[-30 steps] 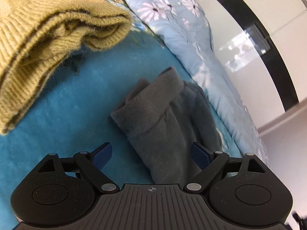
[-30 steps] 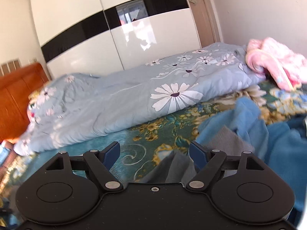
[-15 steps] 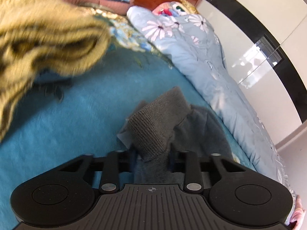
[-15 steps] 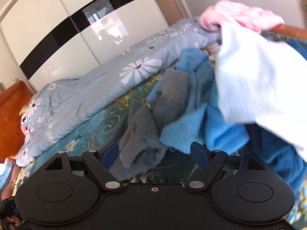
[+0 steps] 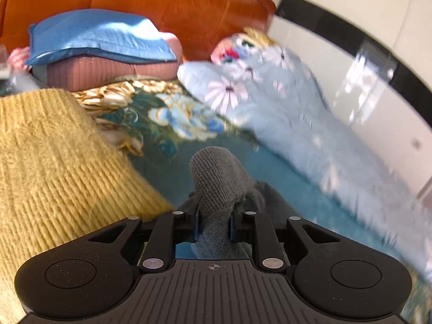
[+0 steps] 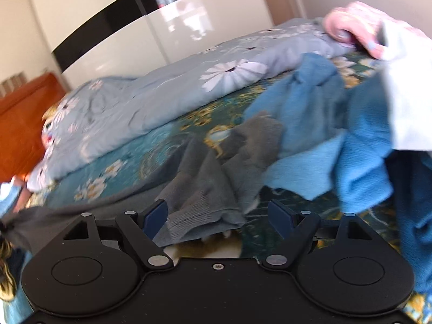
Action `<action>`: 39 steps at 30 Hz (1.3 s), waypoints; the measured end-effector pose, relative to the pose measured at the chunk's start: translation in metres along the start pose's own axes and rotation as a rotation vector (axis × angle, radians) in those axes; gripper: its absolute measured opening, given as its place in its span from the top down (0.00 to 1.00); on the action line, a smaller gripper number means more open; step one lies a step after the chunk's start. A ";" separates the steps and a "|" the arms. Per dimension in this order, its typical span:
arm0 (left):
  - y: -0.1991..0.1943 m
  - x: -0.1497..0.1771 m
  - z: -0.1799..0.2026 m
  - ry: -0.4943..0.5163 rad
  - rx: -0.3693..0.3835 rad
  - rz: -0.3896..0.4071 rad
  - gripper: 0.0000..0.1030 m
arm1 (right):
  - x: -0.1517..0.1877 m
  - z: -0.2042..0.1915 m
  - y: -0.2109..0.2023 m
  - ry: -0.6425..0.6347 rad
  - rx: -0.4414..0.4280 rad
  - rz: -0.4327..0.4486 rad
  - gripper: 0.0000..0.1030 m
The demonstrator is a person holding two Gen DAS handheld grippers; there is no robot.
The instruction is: Fold clothes
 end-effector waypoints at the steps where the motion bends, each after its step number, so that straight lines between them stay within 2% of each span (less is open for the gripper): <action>1: -0.001 0.006 0.000 -0.013 0.004 -0.021 0.75 | 0.000 -0.007 0.002 -0.022 -0.014 -0.002 0.21; 2: -0.003 0.012 0.000 -0.025 0.008 -0.042 0.62 | 0.000 -0.013 0.004 -0.043 -0.028 -0.003 0.21; 4: -0.009 0.025 -0.001 -0.048 0.027 -0.088 0.48 | 0.001 -0.027 0.008 -0.099 -0.059 -0.006 0.21; 5: -0.014 0.032 0.000 -0.047 0.039 -0.104 0.46 | 0.001 -0.035 0.009 -0.132 -0.076 -0.007 0.21; 6: -0.020 0.040 0.002 -0.035 0.050 -0.118 0.42 | 0.001 -0.042 0.011 -0.168 -0.095 -0.008 0.21; 7: -0.027 0.048 0.003 -0.021 0.061 -0.134 0.30 | 0.003 -0.050 0.012 -0.203 -0.113 -0.013 0.21; 8: -0.035 0.057 0.004 -0.007 0.077 -0.145 0.28 | 0.006 -0.056 0.015 -0.234 -0.128 -0.022 0.22; 11: -0.058 0.080 0.003 0.011 0.107 -0.151 0.27 | 0.016 -0.067 0.029 -0.316 -0.129 -0.053 0.22; 15: -0.081 0.110 0.001 0.047 0.127 -0.198 0.27 | 0.030 -0.068 0.046 -0.436 -0.071 -0.088 0.26; 18: -0.093 0.130 -0.001 0.050 0.138 -0.248 0.26 | 0.033 -0.064 0.044 -0.530 -0.024 -0.066 0.26; 22: -0.101 0.139 -0.001 0.078 0.128 -0.275 0.26 | 0.038 -0.062 0.042 -0.694 0.029 -0.037 0.26; 25: -0.105 0.139 -0.002 0.024 0.131 -0.279 0.26 | 0.039 -0.059 0.053 -0.772 0.059 -0.051 0.31; 27: -0.107 0.139 -0.003 -0.030 0.142 -0.289 0.26 | 0.037 -0.060 0.057 -0.783 0.062 -0.037 0.36; 29: -0.108 0.139 -0.001 -0.023 0.141 -0.293 0.26 | 0.033 -0.060 0.059 -0.774 0.067 -0.004 0.40; 32: -0.109 0.138 0.004 0.003 0.137 -0.298 0.26 | 0.024 -0.052 0.064 -0.700 0.059 -0.009 0.57; 33: -0.110 0.139 0.004 0.001 0.139 -0.301 0.26 | 0.020 -0.048 0.066 -0.665 0.057 -0.017 0.71; 34: -0.110 0.141 0.005 0.000 0.138 -0.303 0.26 | 0.016 -0.044 0.067 -0.630 0.055 -0.024 0.76; 39: -0.109 0.144 0.008 0.003 0.134 -0.321 0.26 | -0.022 -0.011 0.064 -0.366 0.038 0.031 0.82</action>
Point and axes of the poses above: each gripper's, at about its wrist camera, not at the fingertips, and y roughly the way its jaws point, z to its right, x to its underside, the point moved 7 cm from there along y, roughly the way its jaws point, and after that the axes turned 2 degrees about x, right-handed, at the moved point
